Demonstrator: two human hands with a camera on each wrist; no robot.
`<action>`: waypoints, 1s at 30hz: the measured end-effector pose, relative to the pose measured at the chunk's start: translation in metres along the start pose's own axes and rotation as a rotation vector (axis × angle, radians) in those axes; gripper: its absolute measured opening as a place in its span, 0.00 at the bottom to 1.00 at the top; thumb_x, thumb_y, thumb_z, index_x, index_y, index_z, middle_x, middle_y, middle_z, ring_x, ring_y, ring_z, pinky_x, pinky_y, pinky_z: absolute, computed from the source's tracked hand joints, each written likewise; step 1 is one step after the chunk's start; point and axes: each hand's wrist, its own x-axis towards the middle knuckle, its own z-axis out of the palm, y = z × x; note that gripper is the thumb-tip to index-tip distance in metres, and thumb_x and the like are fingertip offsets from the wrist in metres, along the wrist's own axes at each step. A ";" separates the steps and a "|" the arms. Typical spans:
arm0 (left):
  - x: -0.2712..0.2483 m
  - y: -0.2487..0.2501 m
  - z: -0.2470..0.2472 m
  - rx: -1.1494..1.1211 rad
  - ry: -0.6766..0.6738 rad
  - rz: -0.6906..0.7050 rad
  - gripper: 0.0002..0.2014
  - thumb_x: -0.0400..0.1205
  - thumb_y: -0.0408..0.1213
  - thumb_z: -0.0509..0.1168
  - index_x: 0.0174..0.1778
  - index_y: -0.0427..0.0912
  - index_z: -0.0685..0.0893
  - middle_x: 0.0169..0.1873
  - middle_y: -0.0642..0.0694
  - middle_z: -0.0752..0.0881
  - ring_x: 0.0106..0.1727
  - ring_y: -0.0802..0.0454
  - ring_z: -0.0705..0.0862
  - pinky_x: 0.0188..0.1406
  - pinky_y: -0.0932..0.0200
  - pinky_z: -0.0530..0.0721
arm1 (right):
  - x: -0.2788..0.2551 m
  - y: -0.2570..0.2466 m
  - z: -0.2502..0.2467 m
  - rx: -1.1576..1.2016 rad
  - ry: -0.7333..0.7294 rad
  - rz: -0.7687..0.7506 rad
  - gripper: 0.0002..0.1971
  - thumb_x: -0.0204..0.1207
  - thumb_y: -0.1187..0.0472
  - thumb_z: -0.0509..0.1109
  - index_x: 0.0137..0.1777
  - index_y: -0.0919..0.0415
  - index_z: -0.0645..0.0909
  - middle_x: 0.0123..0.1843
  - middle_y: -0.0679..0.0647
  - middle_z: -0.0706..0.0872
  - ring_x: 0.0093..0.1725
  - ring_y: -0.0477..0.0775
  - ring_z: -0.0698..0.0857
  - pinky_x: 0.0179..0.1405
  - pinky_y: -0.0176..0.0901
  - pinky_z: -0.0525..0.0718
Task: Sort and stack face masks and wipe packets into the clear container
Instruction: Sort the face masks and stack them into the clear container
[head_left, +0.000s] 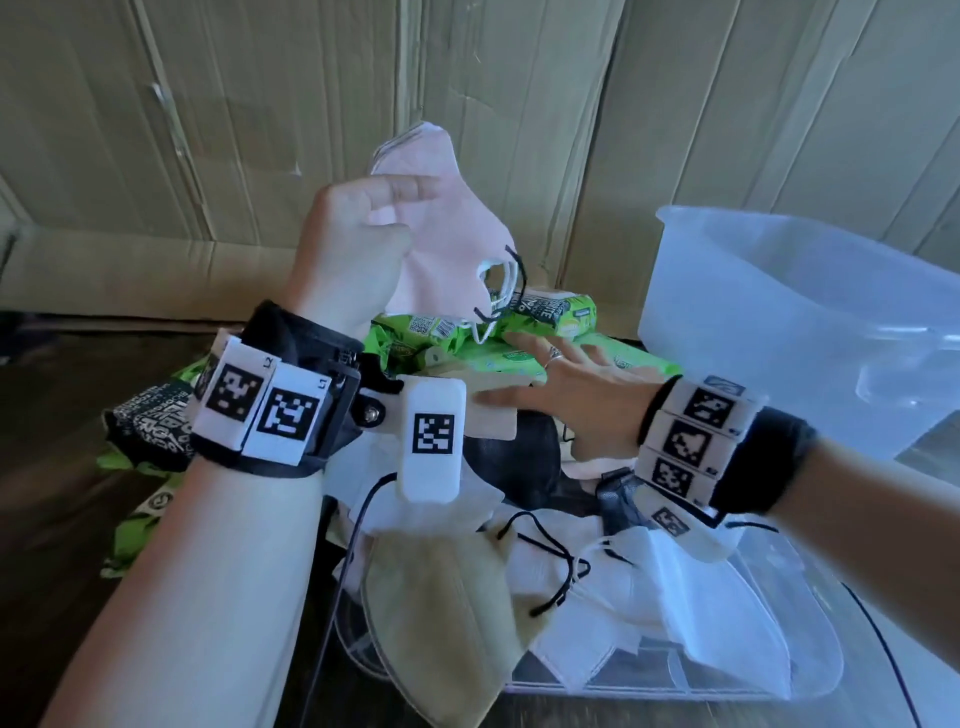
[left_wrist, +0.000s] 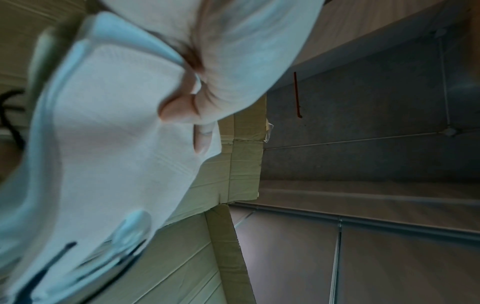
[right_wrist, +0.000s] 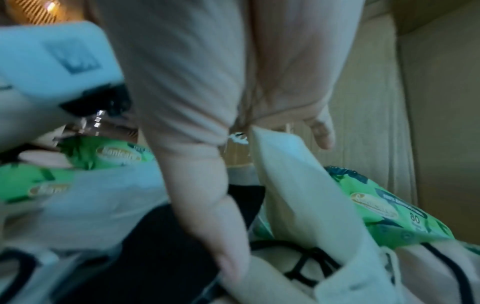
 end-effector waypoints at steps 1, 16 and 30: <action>-0.001 0.001 -0.001 0.001 -0.002 -0.003 0.26 0.72 0.19 0.56 0.41 0.60 0.84 0.32 0.60 0.77 0.27 0.64 0.67 0.22 0.76 0.66 | 0.003 -0.003 0.002 -0.102 -0.008 -0.020 0.49 0.71 0.63 0.69 0.72 0.21 0.39 0.82 0.53 0.36 0.78 0.72 0.50 0.70 0.72 0.64; -0.003 0.007 -0.002 -0.008 -0.012 -0.029 0.25 0.73 0.20 0.56 0.45 0.58 0.84 0.33 0.62 0.77 0.25 0.68 0.67 0.23 0.80 0.67 | 0.020 0.001 -0.014 0.199 0.040 -0.186 0.16 0.82 0.61 0.61 0.67 0.51 0.80 0.74 0.54 0.70 0.57 0.53 0.80 0.58 0.37 0.72; -0.001 0.002 0.001 0.062 -0.027 -0.036 0.22 0.76 0.24 0.56 0.47 0.58 0.85 0.35 0.46 0.80 0.21 0.60 0.65 0.18 0.70 0.60 | -0.022 0.045 -0.039 0.822 0.570 0.164 0.10 0.74 0.63 0.72 0.35 0.69 0.81 0.26 0.55 0.78 0.28 0.46 0.74 0.29 0.39 0.71</action>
